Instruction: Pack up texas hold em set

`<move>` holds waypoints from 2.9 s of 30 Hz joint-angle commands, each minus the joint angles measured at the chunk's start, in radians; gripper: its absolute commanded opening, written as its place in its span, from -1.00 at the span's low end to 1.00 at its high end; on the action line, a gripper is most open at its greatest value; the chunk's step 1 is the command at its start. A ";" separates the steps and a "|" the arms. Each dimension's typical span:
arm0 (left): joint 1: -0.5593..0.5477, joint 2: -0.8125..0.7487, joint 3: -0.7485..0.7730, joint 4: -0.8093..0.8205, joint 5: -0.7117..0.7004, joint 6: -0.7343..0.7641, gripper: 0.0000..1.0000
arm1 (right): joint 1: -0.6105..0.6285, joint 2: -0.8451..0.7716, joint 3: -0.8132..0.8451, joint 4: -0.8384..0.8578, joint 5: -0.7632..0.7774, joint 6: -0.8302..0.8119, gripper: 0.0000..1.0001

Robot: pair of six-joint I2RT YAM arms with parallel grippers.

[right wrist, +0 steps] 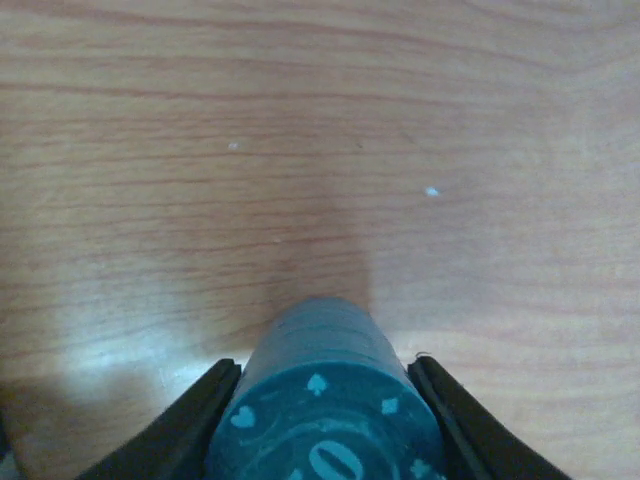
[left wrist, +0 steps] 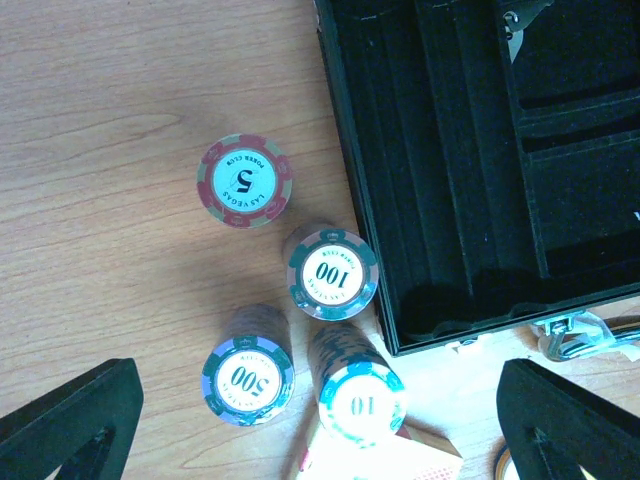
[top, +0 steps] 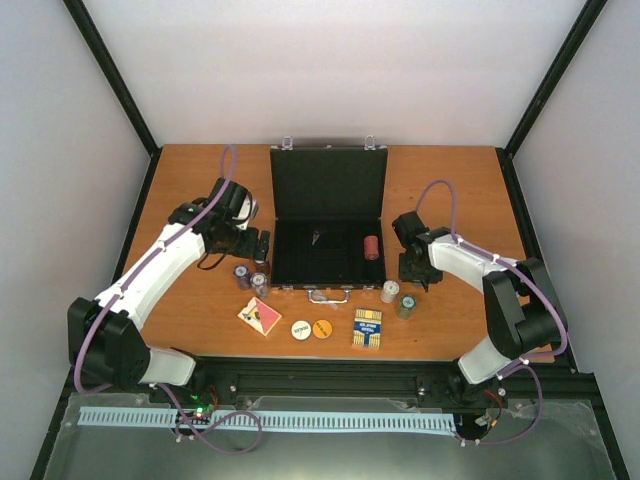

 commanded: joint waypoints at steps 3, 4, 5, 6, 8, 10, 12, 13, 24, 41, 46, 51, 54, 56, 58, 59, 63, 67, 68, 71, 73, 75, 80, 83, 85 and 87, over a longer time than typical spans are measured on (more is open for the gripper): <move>-0.005 -0.005 -0.008 0.022 0.004 -0.003 1.00 | -0.006 0.006 -0.009 0.039 -0.004 -0.002 -0.55; -0.005 -0.006 -0.011 0.022 0.005 -0.004 1.00 | -0.006 0.004 -0.005 0.034 -0.004 -0.003 -0.64; -0.005 -0.008 -0.013 0.023 0.005 -0.005 0.99 | -0.006 0.000 0.003 0.026 -0.003 -0.006 -0.74; -0.005 -0.010 -0.016 0.025 0.004 -0.006 1.00 | -0.005 -0.006 0.012 0.018 -0.003 -0.009 -0.81; -0.005 -0.012 -0.018 0.026 0.006 -0.008 0.99 | -0.005 -0.026 0.043 -0.006 -0.002 -0.020 -0.86; -0.005 -0.013 -0.019 0.027 0.007 -0.008 1.00 | -0.004 -0.058 0.079 -0.010 -0.013 -0.038 -0.89; -0.005 -0.012 -0.017 0.028 0.006 -0.006 0.99 | -0.002 -0.112 0.097 0.031 -0.045 -0.076 -0.91; -0.005 -0.011 -0.016 0.029 0.006 -0.007 0.99 | 0.000 -0.148 0.089 0.071 -0.069 -0.101 -0.92; -0.005 -0.003 -0.028 0.047 0.018 -0.024 0.99 | 0.072 -0.286 -0.090 0.358 -0.276 -0.171 -0.94; -0.005 0.000 -0.030 0.039 0.015 -0.021 1.00 | 0.129 -0.124 -0.069 0.404 -0.297 -0.166 -0.95; -0.005 -0.004 -0.025 0.030 0.006 -0.022 1.00 | 0.129 -0.065 -0.023 0.398 -0.250 -0.181 -0.94; -0.005 -0.006 -0.021 0.027 0.002 -0.020 0.99 | 0.130 -0.025 0.006 0.411 -0.194 -0.183 -0.94; -0.005 -0.004 -0.026 0.028 0.002 -0.020 1.00 | 0.129 0.001 0.011 0.433 -0.179 -0.174 -0.94; -0.005 -0.005 -0.031 0.029 0.002 -0.021 0.99 | 0.129 0.010 0.004 0.456 -0.176 -0.167 -0.94; -0.005 -0.008 -0.038 0.030 0.002 -0.021 0.99 | 0.130 0.009 -0.008 0.479 -0.169 -0.155 -0.94; -0.005 -0.009 -0.040 0.032 0.001 -0.020 1.00 | 0.129 0.007 -0.014 0.490 -0.168 -0.151 -0.94; -0.004 -0.018 -0.052 0.035 0.000 -0.022 0.99 | 0.138 0.001 -0.027 0.499 -0.177 -0.150 -0.94; -0.005 -0.022 -0.059 0.037 0.000 -0.026 0.99 | 0.173 -0.007 -0.046 0.487 -0.170 -0.158 -0.63; -0.005 -0.022 -0.061 0.038 0.000 -0.028 1.00 | 0.181 -0.009 -0.054 0.485 -0.171 -0.157 -0.52; -0.005 -0.026 -0.067 0.043 0.004 -0.031 0.99 | 0.201 -0.017 -0.082 0.482 -0.176 -0.149 -0.32; -0.005 -0.024 -0.070 0.046 0.007 -0.031 0.99 | 0.213 -0.027 -0.102 0.482 -0.173 -0.143 -0.06; -0.005 -0.025 -0.075 0.048 0.007 -0.030 1.00 | 0.222 -0.043 -0.118 0.475 -0.162 -0.136 0.20; -0.005 -0.024 -0.082 0.053 0.012 -0.028 1.00 | 0.226 -0.083 -0.137 0.440 -0.136 -0.132 0.51; -0.005 -0.024 -0.083 0.055 0.013 -0.028 0.99 | 0.226 -0.116 -0.132 0.410 -0.128 -0.135 0.70; -0.005 -0.024 -0.084 0.056 0.012 -0.027 0.99 | 0.226 -0.144 -0.117 0.385 -0.122 -0.137 0.71; -0.005 -0.026 -0.088 0.058 0.012 -0.028 1.00 | 0.226 -0.171 -0.091 0.361 -0.120 -0.139 0.77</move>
